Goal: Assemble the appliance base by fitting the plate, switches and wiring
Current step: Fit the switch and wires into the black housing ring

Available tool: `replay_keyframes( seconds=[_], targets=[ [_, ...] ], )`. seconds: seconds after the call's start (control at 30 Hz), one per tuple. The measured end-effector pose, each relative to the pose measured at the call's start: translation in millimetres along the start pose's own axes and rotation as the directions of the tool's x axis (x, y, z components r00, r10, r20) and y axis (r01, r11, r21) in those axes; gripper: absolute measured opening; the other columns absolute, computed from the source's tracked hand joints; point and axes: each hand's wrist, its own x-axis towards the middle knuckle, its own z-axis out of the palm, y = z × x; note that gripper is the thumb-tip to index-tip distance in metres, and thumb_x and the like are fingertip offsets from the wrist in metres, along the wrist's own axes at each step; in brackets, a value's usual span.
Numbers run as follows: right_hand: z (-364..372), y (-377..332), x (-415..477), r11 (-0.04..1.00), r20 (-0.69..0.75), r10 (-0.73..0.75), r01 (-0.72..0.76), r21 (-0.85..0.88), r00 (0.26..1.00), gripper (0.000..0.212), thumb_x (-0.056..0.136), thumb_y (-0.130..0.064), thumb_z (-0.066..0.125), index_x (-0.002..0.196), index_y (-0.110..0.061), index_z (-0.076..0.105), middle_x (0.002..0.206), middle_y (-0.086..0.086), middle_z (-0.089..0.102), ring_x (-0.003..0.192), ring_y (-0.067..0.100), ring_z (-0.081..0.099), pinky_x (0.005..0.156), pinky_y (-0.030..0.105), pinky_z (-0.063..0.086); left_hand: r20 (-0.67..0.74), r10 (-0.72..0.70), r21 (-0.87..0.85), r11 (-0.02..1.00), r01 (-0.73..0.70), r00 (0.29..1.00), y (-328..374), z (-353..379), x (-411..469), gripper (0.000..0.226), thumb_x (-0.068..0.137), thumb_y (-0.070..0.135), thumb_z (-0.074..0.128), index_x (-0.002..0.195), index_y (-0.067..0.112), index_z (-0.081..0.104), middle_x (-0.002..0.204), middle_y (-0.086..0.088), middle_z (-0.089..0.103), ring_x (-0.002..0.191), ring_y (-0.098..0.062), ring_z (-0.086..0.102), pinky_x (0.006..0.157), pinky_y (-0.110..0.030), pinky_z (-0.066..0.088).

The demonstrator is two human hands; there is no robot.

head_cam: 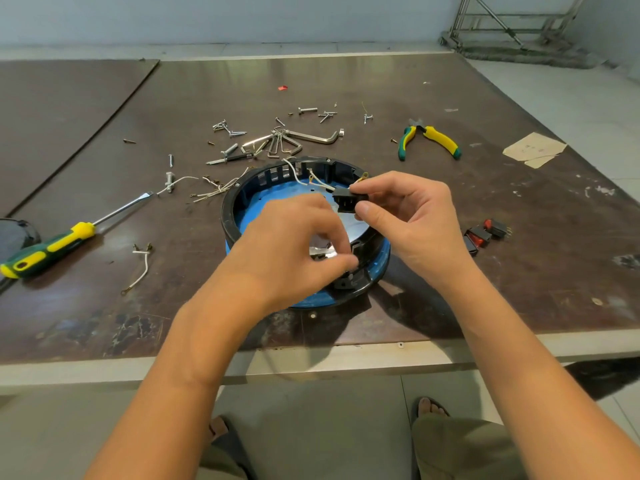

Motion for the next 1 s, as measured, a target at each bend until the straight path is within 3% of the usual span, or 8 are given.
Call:
replay_keyframes(
  seconds=[0.07, 0.13, 0.4, 0.53, 0.63, 0.8, 1.0],
  targets=[
    [-1.1, 1.5, -1.0, 1.0, -0.001, -0.006, 0.006, -0.027, 1.0, 0.019, 0.088, 0.004, 0.069, 0.106, -0.001, 0.073, 0.097, 0.009, 0.074, 0.092, 0.018, 0.071, 0.085, 0.03, 0.057, 0.157, -0.029, 0.153, 0.988, 0.004, 0.987, 2.3, 2.4, -0.7, 0.004, 0.084, 0.038, 0.076, 0.086, 0.035, 0.076, 0.098, 0.017, 0.061, 0.093, -0.005, 0.057, 0.078, -0.039, 0.053],
    [-0.2, 3.5, -2.8, 0.999, 0.013, -0.01, 0.01, -0.047, 1.0, 0.018, 0.088, 0.004, 0.069, 0.105, -0.001, 0.074, 0.098, 0.011, 0.074, 0.092, 0.021, 0.071, 0.086, 0.032, 0.058, 0.211, -0.043, 0.205, 0.979, -0.002, 0.977, 3.6, 7.1, -1.0, 0.011, 0.085, 0.04, 0.074, 0.096, 0.038, 0.076, 0.104, 0.018, 0.058, 0.097, -0.007, 0.054, 0.08, -0.04, 0.052],
    [-4.4, 7.6, -4.4, 0.997, 0.07, -0.038, 0.042, -0.067, 0.997, 0.02, 0.089, 0.0, 0.069, 0.108, -0.006, 0.073, 0.099, 0.007, 0.073, 0.093, 0.021, 0.071, 0.086, 0.033, 0.058, 0.269, -0.021, 0.166, 0.986, -0.025, 0.963, -1.6, 8.6, -0.1, 0.009, 0.083, 0.029, 0.079, 0.09, 0.034, 0.077, 0.103, 0.022, 0.052, 0.094, -0.005, 0.055, 0.081, -0.038, 0.053],
    [-5.1, 8.3, -5.0, 0.996, 0.072, -0.043, 0.048, -0.071, 0.996, 0.021, 0.089, 0.001, 0.069, 0.108, -0.006, 0.073, 0.098, 0.007, 0.074, 0.093, 0.02, 0.071, 0.085, 0.032, 0.058, 0.279, -0.021, 0.139, 0.99, -0.019, 0.96, -4.5, 10.8, 0.7, 0.013, 0.081, 0.032, 0.08, 0.094, 0.031, 0.078, 0.101, 0.023, 0.05, 0.093, -0.001, 0.051, 0.085, -0.03, 0.05],
    [-5.6, 8.6, -5.0, 0.996, 0.073, -0.042, 0.047, -0.073, 0.996, 0.021, 0.089, 0.001, 0.069, 0.109, -0.006, 0.073, 0.099, 0.006, 0.074, 0.094, 0.02, 0.071, 0.086, 0.031, 0.058, 0.269, -0.043, 0.122, 0.992, 0.01, 0.962, -3.9, 11.8, 1.0, 0.004, 0.083, 0.027, 0.079, 0.087, 0.029, 0.077, 0.1, 0.023, 0.05, 0.094, -0.002, 0.052, 0.086, -0.034, 0.051],
    [-6.3, 8.3, -4.1, 0.999, 0.055, -0.036, 0.038, -0.027, 0.998, 0.02, 0.089, 0.002, 0.069, 0.108, -0.004, 0.073, 0.101, 0.007, 0.074, 0.097, 0.021, 0.071, 0.088, 0.031, 0.057, 0.263, -0.051, -0.005, 0.999, 0.054, 0.963, -2.6, 6.8, 1.5, 0.005, 0.088, 0.025, 0.074, 0.084, 0.028, 0.073, 0.1, 0.018, 0.059, 0.096, -0.003, 0.058, 0.089, -0.036, 0.051],
    [-9.1, 8.4, -2.1, 0.998, 0.003, -0.022, 0.021, 0.052, 1.0, 0.021, 0.088, 0.004, 0.069, 0.107, -0.005, 0.073, 0.097, 0.009, 0.074, 0.093, 0.023, 0.071, 0.086, 0.033, 0.056, -0.04, -0.234, -0.442, 0.876, 0.193, 0.972, -7.9, -5.7, 0.4, 0.005, 0.089, 0.009, 0.073, 0.092, 0.012, 0.074, 0.086, 0.0, 0.077, 0.081, -0.013, 0.075, 0.082, -0.034, 0.061]
  ],
)
